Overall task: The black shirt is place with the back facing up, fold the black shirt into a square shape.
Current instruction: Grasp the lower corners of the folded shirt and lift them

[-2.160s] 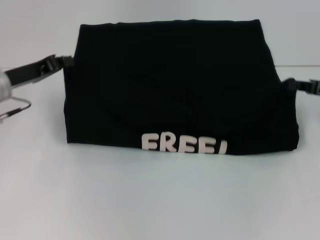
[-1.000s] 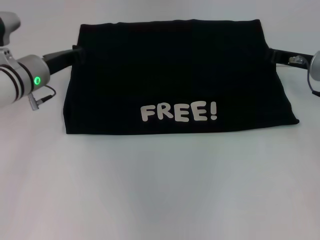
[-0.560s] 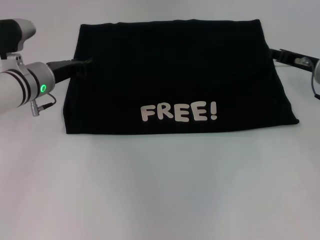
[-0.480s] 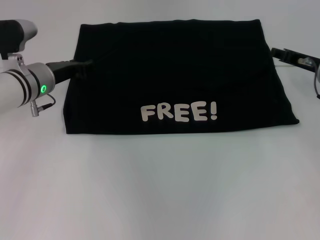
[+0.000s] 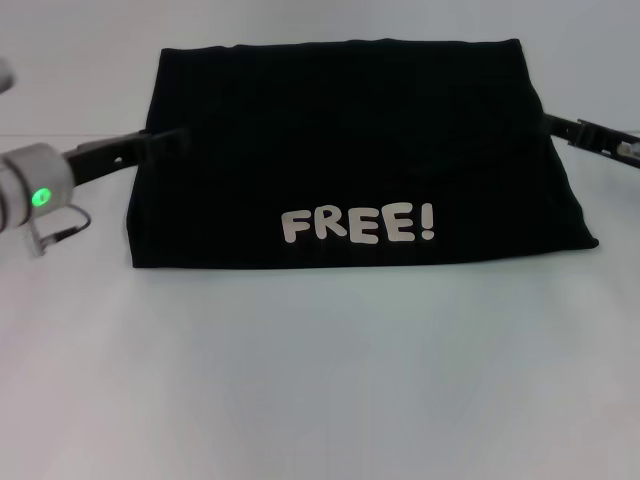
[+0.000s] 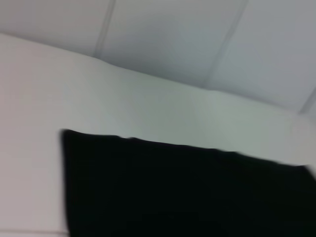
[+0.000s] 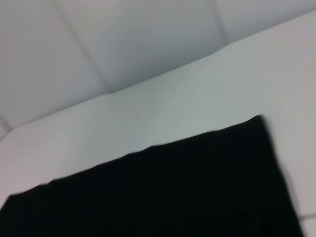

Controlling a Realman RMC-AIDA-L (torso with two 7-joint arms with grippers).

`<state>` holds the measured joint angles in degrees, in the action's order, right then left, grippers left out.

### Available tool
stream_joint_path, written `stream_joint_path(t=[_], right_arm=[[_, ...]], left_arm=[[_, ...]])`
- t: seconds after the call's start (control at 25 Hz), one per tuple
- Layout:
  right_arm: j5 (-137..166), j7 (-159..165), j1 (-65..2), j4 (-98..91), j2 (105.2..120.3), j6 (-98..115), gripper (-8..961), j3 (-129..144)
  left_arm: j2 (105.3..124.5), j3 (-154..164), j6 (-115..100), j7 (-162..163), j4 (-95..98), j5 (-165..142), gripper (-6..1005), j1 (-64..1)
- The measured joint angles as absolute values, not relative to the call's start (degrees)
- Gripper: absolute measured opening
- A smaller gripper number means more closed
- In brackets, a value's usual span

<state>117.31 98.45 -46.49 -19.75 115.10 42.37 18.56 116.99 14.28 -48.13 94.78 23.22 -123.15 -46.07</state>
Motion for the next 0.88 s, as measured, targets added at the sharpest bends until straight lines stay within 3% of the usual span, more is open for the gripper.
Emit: stream_joint_path(t=[0.32,0.56,0.88], right_arm=[[117.4,97.5,-38.9,-22.3,112.00,63.9,602,20.7],[117.4,95.6,-37.1,-23.7,111.77,72.2,601,21.6],[117.3,95.6,-38.3,-23.7,112.26,70.8,600,21.6]], left_arm=[[118.38,19.5,-67.2,107.6,36.2,-123.3,831,-34.9],[119.73,21.1,-66.5,107.5,39.0,-126.4,830,-31.5],[120.16,26.2,-57.4,105.5,34.0,-126.5,829,-33.2]])
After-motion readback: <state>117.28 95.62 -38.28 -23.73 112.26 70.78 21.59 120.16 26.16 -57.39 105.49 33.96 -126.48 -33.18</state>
